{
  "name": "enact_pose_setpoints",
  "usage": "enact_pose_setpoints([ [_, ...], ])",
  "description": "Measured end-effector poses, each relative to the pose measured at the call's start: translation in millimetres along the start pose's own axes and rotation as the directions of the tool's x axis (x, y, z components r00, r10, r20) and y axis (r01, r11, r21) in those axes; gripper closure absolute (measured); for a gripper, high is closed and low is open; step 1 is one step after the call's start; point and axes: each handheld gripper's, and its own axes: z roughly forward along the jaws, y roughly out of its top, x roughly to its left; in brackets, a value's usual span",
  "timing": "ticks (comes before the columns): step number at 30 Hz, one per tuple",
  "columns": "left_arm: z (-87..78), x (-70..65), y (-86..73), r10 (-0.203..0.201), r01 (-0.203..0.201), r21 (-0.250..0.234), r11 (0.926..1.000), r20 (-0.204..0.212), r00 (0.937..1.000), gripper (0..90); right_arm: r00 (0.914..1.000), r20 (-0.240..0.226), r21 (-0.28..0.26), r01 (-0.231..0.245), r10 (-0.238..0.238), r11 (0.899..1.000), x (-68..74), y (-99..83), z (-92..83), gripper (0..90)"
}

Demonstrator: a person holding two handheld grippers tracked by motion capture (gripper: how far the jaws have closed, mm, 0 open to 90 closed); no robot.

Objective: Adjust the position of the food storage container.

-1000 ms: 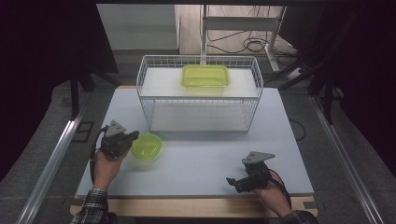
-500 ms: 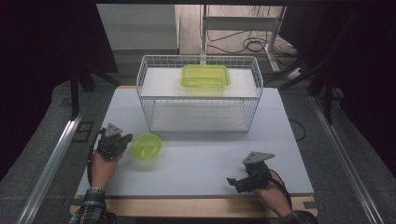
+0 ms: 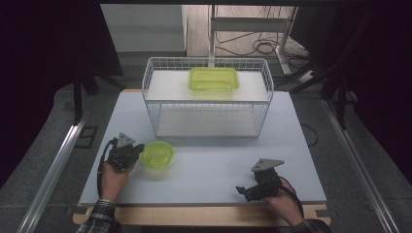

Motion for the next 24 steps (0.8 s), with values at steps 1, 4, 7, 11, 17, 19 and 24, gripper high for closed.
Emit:
enact_pose_setpoints([
  [1,0.4,-4.4,0.9,0.005,-0.005,0.001,1.0,0.006,1.0,89.8,1.0,0.0,0.001,0.0,0.0,1.0,-0.1,-0.1,0.1,4.1],
  [4,1.8,-14.8,3.3,0.018,-0.018,0.004,0.9998,0.016,0.9997,89.8,1.0,-0.001,0.003,0.0,0.0,1.0,-0.2,-0.2,0.4,4.1],
  [7,3.4,-27.2,6.4,0.04,-0.04,0.009,0.9992,0.025,0.9989,89.8,1.0,-0.001,0.008,0.001,-0.001,1.0,-0.1,-0.4,0.7,4.1],
  [11,5.6,-40.8,9.1,0.051,-0.051,0.011,0.9986,0.048,0.9976,89.8,1.0,-0.002,0.012,0.001,-0.001,1.0,0.1,-0.5,1.3,4.1],
  [17,6.0,-55.9,12.6,0.09,-0.09,0.004,0.9959,0.051,0.9947,89.8,1.0,-0.003,0.015,0.004,-0.004,1.0,0.3,-0.7,1.6,4.1],
  [19,3.4,-52.0,12.5,0.078,-0.078,-0.006,0.9969,0.044,0.996,89.8,1.0,-0.003,0.013,0.005,-0.005,1.0,0.2,-0.6,1.3,4.1],
  [24,6.6,-39.4,0.9,0.081,-0.087,0.051,0.9949,0.107,0.991,89.9,1.0,-0.003,0.011,0.004,-0.004,1.0,-0.4,-0.8,0.9,4.2],
])
